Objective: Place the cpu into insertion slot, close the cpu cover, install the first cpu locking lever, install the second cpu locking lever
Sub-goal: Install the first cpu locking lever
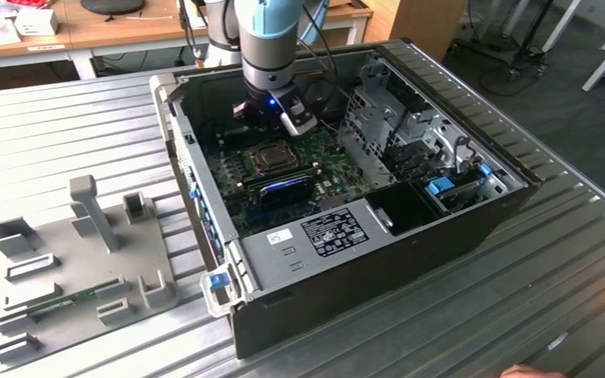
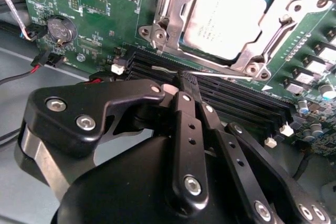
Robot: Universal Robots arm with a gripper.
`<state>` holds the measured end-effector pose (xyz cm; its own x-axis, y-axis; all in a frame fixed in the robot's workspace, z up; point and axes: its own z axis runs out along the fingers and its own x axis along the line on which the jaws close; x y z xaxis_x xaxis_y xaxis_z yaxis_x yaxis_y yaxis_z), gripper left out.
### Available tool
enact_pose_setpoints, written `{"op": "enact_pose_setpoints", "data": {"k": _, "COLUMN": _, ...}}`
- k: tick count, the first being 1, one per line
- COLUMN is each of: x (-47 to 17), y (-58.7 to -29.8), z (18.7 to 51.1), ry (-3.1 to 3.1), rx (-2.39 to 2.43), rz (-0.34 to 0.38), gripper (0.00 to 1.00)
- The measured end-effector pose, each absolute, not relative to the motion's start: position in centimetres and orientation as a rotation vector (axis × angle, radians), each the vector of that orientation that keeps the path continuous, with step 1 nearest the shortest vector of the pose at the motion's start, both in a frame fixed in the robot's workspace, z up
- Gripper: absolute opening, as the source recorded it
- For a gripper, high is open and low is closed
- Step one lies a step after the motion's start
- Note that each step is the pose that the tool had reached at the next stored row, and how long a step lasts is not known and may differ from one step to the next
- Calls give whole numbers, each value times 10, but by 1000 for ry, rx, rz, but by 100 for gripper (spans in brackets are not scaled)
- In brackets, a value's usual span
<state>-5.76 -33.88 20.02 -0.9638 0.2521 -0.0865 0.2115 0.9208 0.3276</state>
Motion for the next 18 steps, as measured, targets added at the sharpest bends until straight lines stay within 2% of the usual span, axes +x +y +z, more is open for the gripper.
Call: {"op": "enact_pose_setpoints", "data": {"k": 18, "x": -59, "y": -339, "z": 197, "ry": 2953, "rx": 358, "rz": 483, "gripper": 11}}
